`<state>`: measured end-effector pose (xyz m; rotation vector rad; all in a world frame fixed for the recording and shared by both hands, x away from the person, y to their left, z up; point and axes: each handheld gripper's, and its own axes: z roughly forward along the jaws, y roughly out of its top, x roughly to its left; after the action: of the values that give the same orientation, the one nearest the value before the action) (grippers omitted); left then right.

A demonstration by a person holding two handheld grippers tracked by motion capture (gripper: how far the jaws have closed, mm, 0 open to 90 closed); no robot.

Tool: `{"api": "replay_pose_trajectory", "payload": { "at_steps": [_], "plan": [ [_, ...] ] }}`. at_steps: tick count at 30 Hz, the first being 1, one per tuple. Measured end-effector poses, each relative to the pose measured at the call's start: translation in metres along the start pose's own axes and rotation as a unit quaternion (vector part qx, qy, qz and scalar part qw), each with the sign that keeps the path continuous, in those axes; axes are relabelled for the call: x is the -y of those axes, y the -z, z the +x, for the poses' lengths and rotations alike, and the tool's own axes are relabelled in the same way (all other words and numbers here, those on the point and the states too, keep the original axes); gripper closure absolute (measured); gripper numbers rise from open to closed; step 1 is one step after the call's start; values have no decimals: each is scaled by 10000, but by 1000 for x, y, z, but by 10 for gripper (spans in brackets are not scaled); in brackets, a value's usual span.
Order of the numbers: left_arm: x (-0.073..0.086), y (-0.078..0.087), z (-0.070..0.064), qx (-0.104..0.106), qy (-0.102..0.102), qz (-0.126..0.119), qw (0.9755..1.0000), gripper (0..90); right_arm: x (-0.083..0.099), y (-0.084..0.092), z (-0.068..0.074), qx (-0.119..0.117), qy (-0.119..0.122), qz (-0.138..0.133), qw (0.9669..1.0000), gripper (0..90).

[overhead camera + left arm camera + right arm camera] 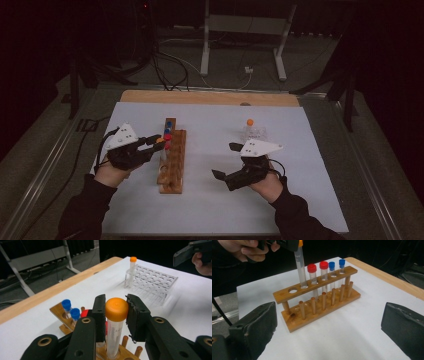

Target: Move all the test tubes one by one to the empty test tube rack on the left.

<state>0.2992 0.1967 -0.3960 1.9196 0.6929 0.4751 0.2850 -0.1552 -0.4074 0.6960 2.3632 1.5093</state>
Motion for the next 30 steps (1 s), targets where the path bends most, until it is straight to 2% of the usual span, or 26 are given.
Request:
{"api": "replay_pose_trajectory", "payload": {
  "at_steps": [9, 30],
  "plan": [
    [13, -17, -1, 93, 31, 309, 9995, 715, 0, 1, -1, 11, -37, 3, 10000, 5],
    [27, -25, 2, 145, 190, 536, 9983, 715, 0, 2, -3, 21, -60, 0, 10000, 5]
  ]
}}
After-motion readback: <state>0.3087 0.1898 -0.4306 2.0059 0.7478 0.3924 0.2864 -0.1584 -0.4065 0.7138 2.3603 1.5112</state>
